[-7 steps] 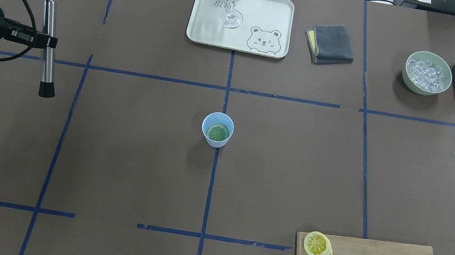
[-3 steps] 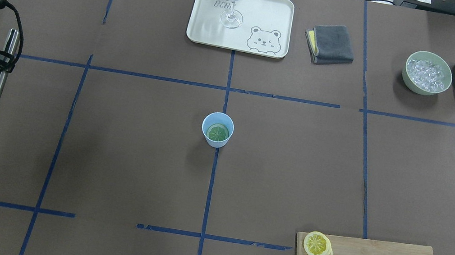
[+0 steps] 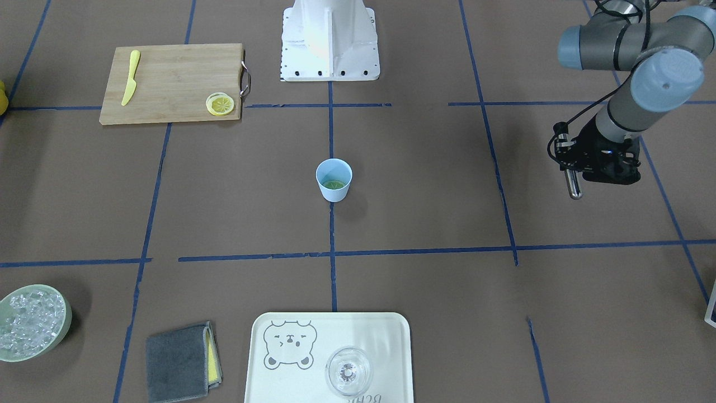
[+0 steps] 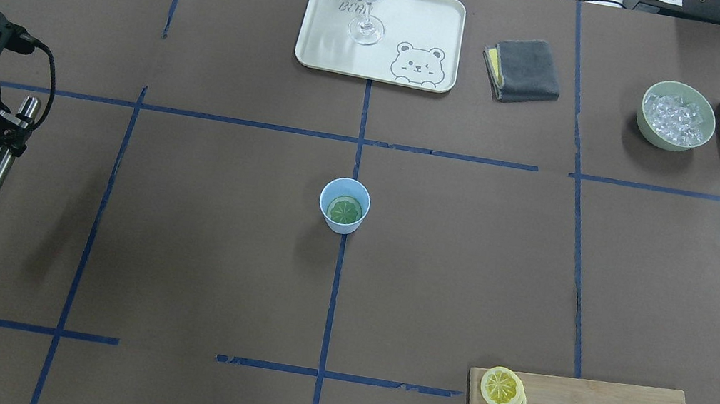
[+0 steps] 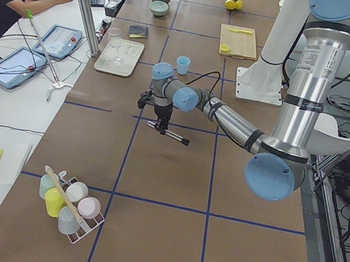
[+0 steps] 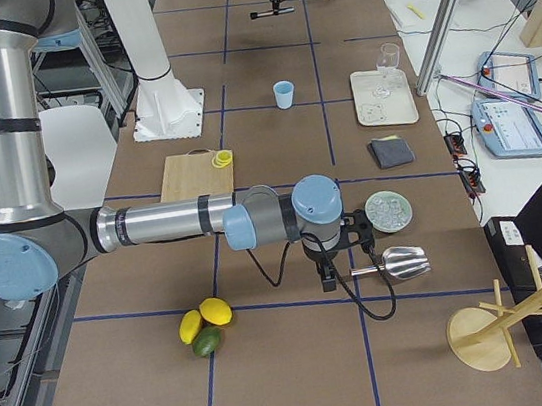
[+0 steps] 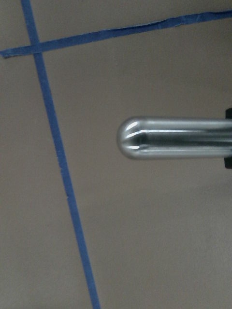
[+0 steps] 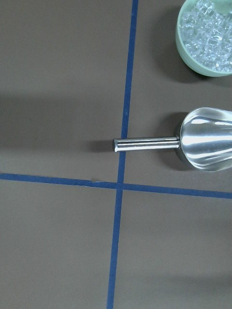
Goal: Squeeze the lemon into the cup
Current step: 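Lower the muddler upright onto the table with the left gripper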
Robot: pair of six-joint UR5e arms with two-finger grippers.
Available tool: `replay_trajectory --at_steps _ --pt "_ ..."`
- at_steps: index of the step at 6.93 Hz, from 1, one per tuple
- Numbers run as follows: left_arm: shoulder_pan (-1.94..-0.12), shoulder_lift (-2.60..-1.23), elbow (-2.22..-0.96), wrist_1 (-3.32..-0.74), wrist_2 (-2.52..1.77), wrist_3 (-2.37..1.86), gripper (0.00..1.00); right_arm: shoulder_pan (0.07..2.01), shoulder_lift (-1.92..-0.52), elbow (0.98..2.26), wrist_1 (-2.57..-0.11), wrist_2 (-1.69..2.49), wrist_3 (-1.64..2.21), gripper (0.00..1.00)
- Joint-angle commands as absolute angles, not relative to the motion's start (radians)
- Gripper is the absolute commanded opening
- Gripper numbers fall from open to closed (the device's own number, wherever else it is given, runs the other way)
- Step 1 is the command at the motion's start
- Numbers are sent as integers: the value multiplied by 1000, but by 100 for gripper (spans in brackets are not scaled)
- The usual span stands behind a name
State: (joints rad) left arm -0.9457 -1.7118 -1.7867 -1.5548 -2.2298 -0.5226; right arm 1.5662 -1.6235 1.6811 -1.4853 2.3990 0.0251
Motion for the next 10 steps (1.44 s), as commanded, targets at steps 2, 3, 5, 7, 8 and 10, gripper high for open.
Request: replay_trajectory --at_steps 2,3,5,7,8,10 --pt "-948 -1735 -1684 -1554 -2307 -529 0 1568 -1621 1697 -1483 2399 26 100" --pt "-950 -1735 -1666 -1555 -2306 -520 0 1568 -1621 1697 -1483 2399 26 100" --pt "-951 -1732 -1629 -1572 -2301 -517 0 1568 -1623 1698 -1483 2398 26 100" --pt "-959 -1730 -1580 -1609 -2295 -518 0 1568 -1623 1698 -1485 2399 26 100" --pt "-962 -1730 -1565 -1611 -2269 -523 0 1568 -1623 1698 -1485 2399 26 100" --pt "-972 -1730 -1563 -1611 -2261 -519 99 1568 -1623 1698 -1485 2399 26 100"
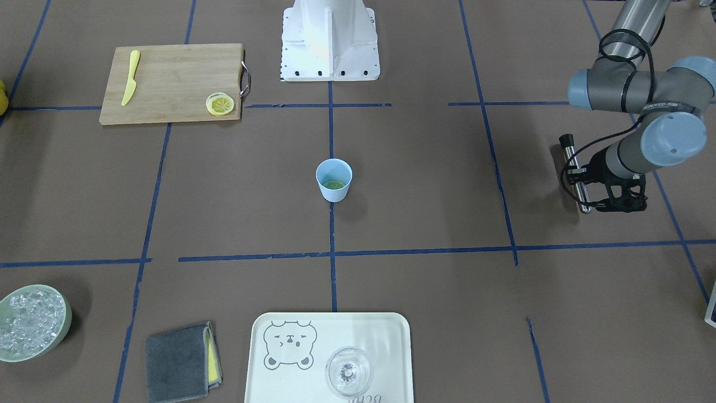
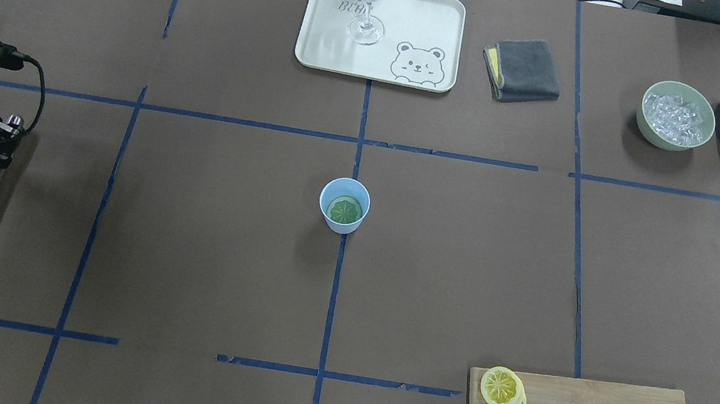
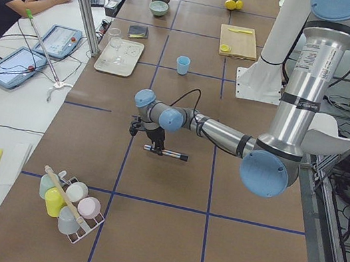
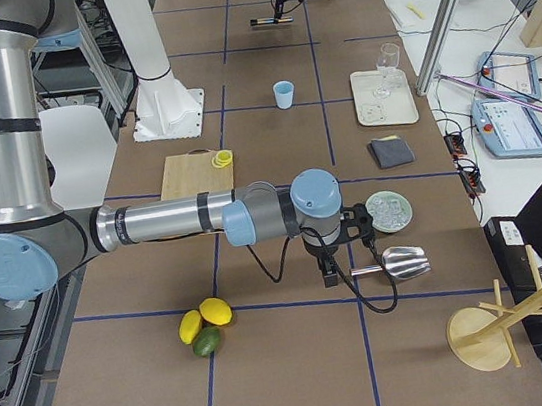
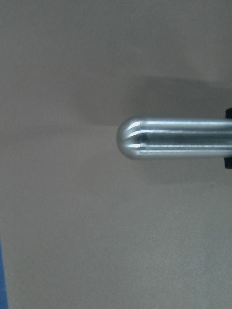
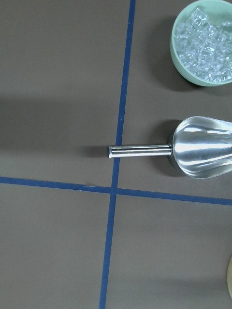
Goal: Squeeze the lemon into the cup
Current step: 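Lower the muddler upright onto the table with the left gripper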
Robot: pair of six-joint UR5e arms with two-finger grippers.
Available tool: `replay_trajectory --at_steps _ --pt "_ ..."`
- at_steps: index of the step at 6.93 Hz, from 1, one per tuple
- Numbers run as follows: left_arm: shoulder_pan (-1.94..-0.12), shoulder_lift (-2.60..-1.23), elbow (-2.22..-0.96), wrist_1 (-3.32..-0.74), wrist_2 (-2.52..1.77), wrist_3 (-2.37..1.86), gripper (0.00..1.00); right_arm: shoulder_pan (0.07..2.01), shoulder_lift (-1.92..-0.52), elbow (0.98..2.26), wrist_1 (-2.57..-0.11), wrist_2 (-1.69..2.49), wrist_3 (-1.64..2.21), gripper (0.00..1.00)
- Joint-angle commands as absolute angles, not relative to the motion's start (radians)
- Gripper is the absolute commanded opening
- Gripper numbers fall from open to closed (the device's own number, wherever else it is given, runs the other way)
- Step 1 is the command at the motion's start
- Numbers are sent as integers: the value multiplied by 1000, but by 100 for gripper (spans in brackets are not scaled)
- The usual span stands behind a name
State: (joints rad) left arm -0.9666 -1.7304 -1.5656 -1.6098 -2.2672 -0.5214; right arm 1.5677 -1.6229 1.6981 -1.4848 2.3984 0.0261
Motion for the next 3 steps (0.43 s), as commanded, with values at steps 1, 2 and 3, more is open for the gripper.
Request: replay_trajectory --at_steps 1,2,3 --pt "-974 -1730 -1565 -1611 -2260 -517 100 1568 -1623 1698 -1483 2399 26 100" --pt "-986 -1730 -1568 -1611 -2260 -517 100 1568 -1621 1698 -1483 2398 26 100" --pt "-1023 -1732 -1591 -1611 -2261 -520 100 1568 -1621 1698 -1483 2399 26 100"
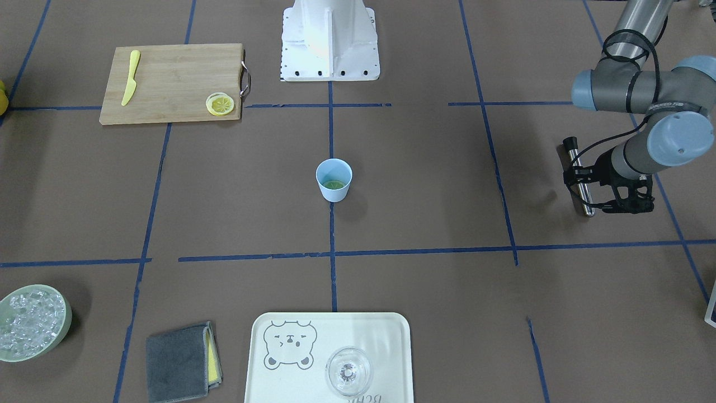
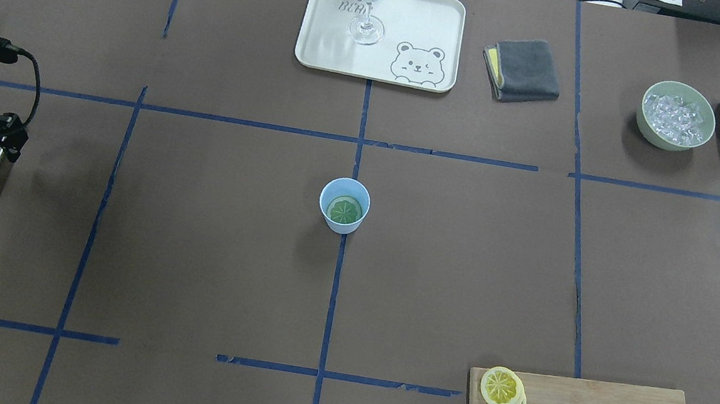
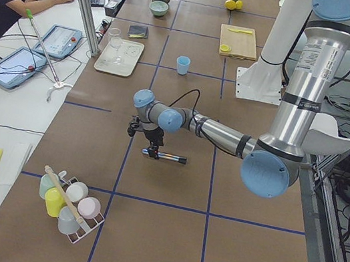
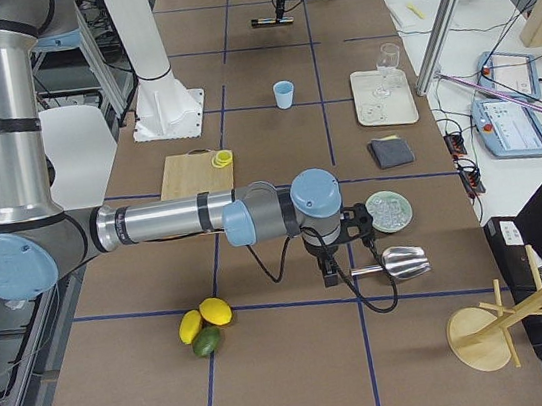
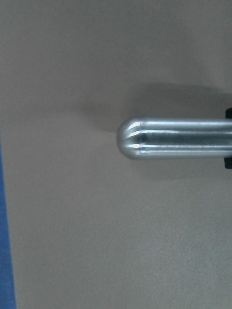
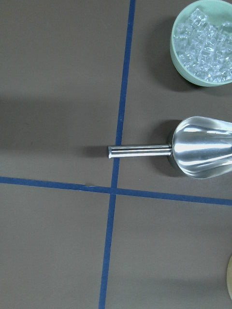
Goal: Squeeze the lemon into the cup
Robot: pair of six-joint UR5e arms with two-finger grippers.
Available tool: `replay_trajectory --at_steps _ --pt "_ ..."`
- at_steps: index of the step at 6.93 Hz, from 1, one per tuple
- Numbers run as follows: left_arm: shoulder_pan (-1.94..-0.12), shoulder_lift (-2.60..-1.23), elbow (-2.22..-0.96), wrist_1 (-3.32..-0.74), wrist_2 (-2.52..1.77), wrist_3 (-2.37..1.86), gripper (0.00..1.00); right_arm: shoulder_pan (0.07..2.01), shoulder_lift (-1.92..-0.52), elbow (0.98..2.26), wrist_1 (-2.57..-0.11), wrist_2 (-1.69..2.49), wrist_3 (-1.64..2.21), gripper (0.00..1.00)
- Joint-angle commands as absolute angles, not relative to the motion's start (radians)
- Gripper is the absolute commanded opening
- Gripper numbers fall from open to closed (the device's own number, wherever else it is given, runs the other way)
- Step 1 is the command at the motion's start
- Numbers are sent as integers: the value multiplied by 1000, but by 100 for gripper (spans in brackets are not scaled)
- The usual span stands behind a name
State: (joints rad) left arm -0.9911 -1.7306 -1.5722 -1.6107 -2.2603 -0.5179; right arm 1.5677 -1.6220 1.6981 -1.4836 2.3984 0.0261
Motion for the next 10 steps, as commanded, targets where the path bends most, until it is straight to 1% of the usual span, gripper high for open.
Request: replay_trajectory --at_steps 1,2,3,4,6,7,8,10 --pt "-1093 -1742 -1638 -1611 -2275 -532 100 1568 -1621 1706 -1485 2399 26 100" --pt "-1141 -1740 -1707 -1611 -2270 -528 100 1568 -1623 1709 -1485 2398 26 100" --pt "-1225 -1755 -1726 -1636 -2273 -503 100 1568 -1623 1709 -1485 2398 25 100" --pt "-1267 -1744 -1729 -1682 -2269 -411 100 1568 -1621 1710 -1483 2398 25 100" --pt "-1391 -1674 -1698 -1684 -2273 -133 100 1568 -1626 1709 -1485 2402 28 100" --pt "-1448 -1610 -1694 -1689 -2275 -71 100 1568 -1625 1704 -1485 2399 26 100" --pt "-1532 -1577 -1668 -1684 -2279 1 100 1568 -1626 1701 -1485 2399 28 100" --pt "-1571 -1542 -1647 -1674 -2335 41 100 1568 -1624 1701 -1486 2399 29 100"
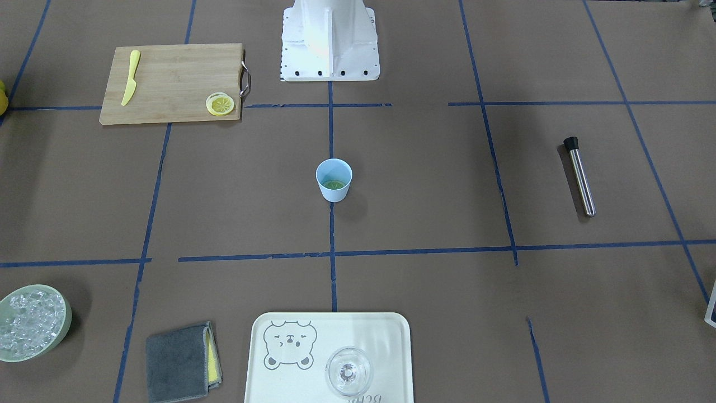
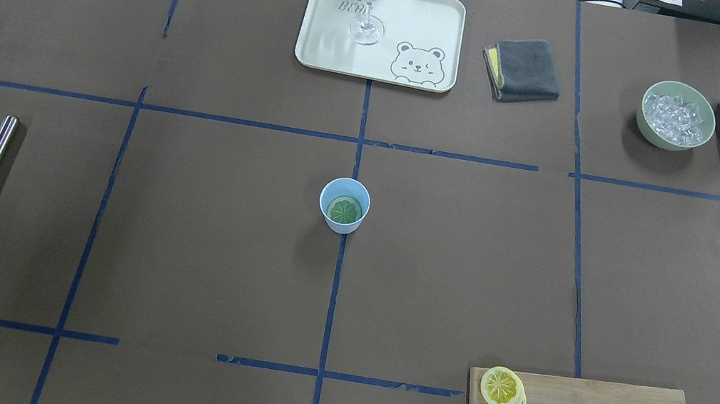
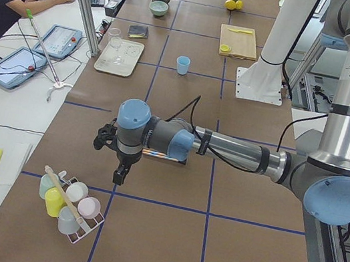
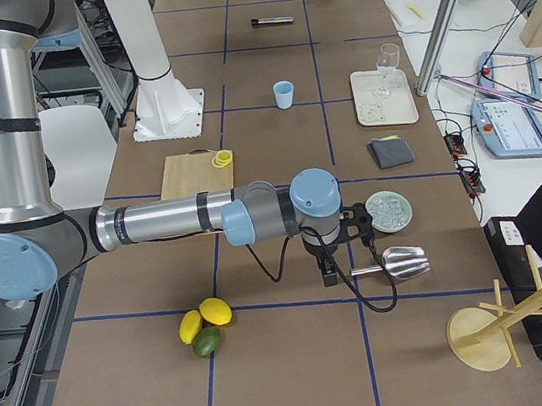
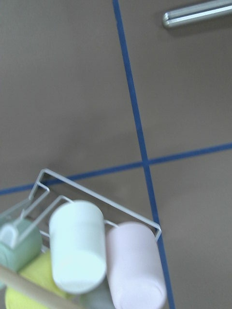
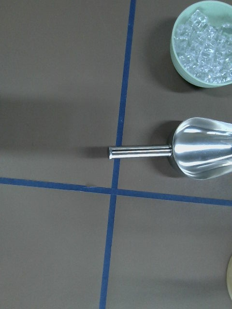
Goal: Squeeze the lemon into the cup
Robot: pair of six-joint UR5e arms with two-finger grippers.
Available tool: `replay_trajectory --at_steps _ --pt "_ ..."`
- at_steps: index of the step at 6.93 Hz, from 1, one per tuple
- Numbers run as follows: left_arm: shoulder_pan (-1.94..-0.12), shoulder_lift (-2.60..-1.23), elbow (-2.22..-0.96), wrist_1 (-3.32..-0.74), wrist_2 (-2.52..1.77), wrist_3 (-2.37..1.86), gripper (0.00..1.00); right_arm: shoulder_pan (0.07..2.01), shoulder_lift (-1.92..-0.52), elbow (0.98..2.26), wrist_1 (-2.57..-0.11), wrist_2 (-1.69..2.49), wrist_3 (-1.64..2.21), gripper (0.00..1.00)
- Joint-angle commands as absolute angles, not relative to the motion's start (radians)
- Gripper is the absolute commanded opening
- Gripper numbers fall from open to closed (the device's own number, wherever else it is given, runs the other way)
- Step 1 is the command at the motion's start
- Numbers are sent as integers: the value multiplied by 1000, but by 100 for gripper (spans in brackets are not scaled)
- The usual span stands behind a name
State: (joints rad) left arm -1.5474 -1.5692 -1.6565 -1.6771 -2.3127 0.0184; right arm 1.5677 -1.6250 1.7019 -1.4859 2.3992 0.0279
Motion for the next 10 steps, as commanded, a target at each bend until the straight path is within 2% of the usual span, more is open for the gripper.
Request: replay_trajectory --at_steps 1,3,10 --pt "-1572 -1540 -1655 -1652 -2335 40 100 1568 -1624 1700 -1486 2399 29 100" --pt "-1572 -1555 -1678 -1583 -2335 37 100 1568 -1628 1700 -1488 2401 29 100" --pt "-1571 -1554 -1677 -1588 -2335 28 100 1568 -1631 1695 -1488 2402 28 100"
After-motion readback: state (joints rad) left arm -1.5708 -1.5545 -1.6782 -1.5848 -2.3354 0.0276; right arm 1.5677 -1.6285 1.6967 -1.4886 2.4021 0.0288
